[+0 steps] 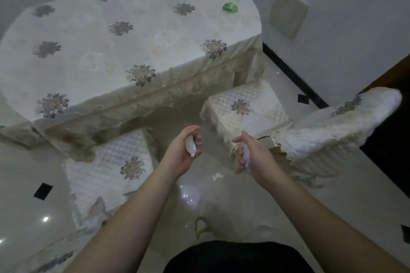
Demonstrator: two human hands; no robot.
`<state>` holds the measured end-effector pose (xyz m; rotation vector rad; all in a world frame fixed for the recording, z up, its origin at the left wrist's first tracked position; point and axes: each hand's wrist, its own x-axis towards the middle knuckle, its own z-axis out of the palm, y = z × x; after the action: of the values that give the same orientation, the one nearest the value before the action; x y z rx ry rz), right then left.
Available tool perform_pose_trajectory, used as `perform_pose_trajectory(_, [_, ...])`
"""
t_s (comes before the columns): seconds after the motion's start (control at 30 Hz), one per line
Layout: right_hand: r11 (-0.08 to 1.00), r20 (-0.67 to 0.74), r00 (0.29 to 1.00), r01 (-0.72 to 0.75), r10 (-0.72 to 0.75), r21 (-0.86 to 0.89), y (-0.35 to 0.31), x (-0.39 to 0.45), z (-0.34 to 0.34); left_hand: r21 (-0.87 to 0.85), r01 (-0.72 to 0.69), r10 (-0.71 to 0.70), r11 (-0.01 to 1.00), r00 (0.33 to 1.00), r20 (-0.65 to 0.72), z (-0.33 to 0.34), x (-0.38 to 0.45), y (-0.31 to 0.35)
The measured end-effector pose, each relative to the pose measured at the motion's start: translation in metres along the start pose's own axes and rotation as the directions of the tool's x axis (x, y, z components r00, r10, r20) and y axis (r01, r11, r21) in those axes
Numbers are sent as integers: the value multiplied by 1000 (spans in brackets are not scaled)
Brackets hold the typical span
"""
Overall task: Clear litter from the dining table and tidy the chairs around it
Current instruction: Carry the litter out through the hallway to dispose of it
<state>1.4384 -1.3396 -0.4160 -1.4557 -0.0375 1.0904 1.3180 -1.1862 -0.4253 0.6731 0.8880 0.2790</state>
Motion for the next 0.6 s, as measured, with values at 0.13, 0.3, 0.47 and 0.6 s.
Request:
perform_pose_trajectory(0.13, [995, 15, 998, -65, 66, -77, 24, 34, -6, -54, 32, -35, 998, 997, -63, -4, 38, -18])
perform_pose_trajectory(0.3, [970, -11, 982, -186, 187, -156, 72, 96, -18, -129, 66, -97, 989, 961, -257, -20, 87, -70])
perform_pose_trajectory(0.47, [944, -45, 979, -205, 200, -258, 120, 159, -38, -150, 123, -167, 981, 931, -325, -48, 137, -137])
perform_pose_trajectory(0.6, [911, -76, 973, -232, 219, -341, 178, 212, -49, -220, 111, -184, 969, 920, -345, -89, 181, -196])
